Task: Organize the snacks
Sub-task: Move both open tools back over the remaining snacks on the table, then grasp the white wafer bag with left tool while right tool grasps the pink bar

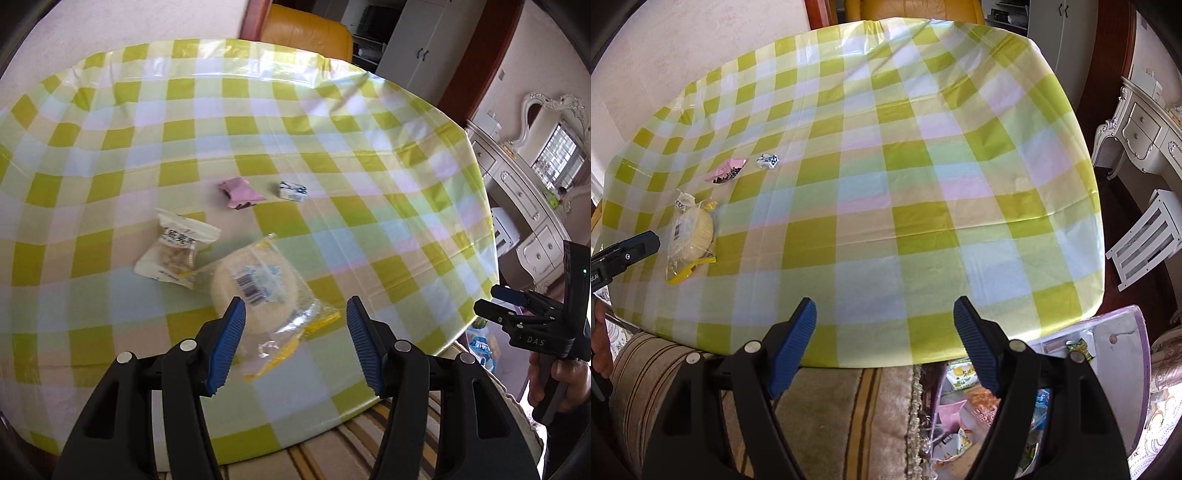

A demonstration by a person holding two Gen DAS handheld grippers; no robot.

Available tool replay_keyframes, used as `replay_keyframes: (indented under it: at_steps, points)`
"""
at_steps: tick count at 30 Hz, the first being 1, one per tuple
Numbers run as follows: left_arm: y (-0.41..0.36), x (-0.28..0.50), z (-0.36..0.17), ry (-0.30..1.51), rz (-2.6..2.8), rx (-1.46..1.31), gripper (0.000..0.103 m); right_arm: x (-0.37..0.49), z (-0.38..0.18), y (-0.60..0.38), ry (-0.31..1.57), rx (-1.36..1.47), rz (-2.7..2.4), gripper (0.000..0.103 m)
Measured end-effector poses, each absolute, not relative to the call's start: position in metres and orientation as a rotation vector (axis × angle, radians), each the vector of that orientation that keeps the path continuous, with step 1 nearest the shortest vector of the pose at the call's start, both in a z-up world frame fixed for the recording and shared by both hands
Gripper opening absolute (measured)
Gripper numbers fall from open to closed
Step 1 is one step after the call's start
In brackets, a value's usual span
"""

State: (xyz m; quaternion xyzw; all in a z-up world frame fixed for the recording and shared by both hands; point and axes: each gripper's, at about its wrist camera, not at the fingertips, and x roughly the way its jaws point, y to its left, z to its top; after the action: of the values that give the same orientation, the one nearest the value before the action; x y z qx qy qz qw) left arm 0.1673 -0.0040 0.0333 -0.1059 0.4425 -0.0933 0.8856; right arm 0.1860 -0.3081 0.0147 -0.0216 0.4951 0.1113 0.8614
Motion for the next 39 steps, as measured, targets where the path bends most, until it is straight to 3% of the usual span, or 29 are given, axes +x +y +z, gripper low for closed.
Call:
replay_keyframes:
  at_steps: [11,28,32,39]
  points:
    - [0.073,0.201,0.018,0.93,-0.055,-0.225,0.055,0.213,0.021,-0.248,1.015,-0.058,0.322,0.077]
    - [0.066,0.261,-0.025,1.026,-0.106,-0.121,0.055,0.275,0.025,-0.156,0.979,-0.071,0.423,0.077]
    - [0.065,0.265,-0.03,1.022,-0.111,-0.111,0.043,0.289,0.022,-0.129,0.98,-0.103,0.439,0.077]
    - [0.071,0.261,-0.03,0.992,-0.076,-0.133,0.04,0.311,0.013,-0.082,0.983,-0.154,0.464,0.077]
